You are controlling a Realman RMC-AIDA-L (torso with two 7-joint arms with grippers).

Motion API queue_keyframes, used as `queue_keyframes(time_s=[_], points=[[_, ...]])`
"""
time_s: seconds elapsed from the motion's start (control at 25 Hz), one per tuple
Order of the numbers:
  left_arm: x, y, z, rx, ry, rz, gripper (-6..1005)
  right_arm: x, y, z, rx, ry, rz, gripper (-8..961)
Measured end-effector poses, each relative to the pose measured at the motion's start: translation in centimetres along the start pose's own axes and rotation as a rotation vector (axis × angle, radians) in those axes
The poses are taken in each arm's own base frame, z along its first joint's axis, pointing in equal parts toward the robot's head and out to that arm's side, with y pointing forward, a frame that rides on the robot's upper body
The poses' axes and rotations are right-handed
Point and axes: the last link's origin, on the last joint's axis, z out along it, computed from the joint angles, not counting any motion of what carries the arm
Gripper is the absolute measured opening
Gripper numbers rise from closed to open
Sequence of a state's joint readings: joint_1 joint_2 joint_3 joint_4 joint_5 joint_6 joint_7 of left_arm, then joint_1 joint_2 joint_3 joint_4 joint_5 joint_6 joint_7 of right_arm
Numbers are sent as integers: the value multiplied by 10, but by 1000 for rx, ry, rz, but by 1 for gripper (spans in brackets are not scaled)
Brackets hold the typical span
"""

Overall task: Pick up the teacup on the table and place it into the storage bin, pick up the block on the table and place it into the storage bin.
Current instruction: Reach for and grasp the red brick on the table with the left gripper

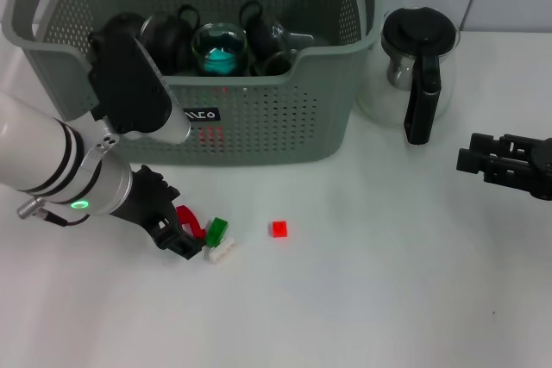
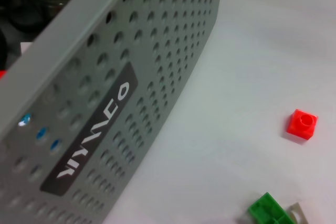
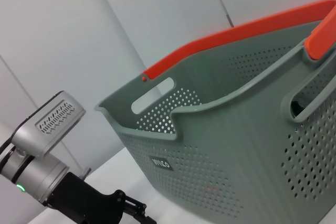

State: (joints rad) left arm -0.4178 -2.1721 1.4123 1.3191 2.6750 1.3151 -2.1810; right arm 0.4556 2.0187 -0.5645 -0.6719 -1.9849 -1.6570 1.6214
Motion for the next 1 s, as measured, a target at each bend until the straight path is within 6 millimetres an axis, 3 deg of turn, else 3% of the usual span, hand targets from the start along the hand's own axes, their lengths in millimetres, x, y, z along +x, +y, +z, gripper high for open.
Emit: queue_keyframes(time_s=[1.0], points=[[8,2,8,-7,-31,29,844,0,-2,-1,14,0,-1,606]])
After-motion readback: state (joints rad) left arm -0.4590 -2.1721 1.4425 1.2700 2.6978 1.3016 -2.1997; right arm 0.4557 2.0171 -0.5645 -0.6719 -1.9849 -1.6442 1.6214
